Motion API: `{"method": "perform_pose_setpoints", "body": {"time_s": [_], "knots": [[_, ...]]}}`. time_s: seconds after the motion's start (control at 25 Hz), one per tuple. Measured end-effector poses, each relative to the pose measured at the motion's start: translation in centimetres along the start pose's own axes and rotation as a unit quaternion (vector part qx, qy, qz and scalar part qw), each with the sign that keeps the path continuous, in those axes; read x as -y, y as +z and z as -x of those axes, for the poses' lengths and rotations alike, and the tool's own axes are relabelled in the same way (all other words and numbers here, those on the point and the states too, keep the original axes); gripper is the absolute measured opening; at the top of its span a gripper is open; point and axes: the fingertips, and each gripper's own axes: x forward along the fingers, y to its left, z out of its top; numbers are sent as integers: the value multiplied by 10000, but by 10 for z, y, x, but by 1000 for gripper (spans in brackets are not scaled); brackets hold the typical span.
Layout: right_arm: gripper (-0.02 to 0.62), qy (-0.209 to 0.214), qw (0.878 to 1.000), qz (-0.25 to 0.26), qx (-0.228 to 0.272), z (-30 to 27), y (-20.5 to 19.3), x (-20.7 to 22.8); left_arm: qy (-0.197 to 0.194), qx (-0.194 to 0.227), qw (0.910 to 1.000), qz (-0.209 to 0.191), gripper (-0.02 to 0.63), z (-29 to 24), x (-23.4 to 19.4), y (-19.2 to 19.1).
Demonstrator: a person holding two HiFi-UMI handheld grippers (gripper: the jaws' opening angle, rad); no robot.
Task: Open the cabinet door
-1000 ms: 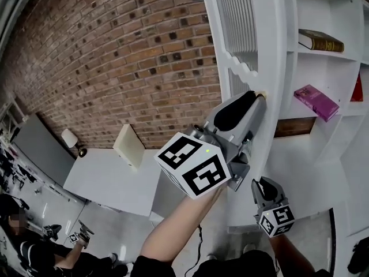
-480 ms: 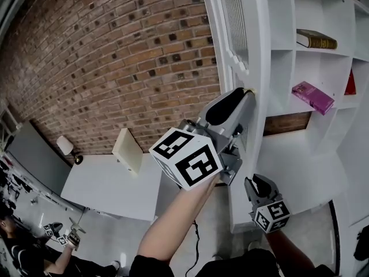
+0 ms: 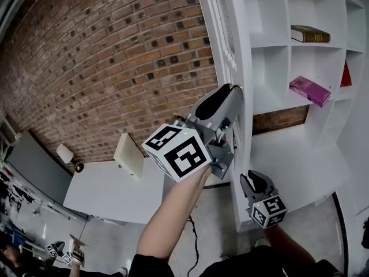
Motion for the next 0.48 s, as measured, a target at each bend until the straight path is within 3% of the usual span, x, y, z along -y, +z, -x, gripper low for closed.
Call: {"method": "perform_pose_setpoints", "body": {"time_s": [0.48], "knots": [[84,-49,9998,-207,32,1,2,-1,-54,31,9998,-188,98,0,1,1]]}}
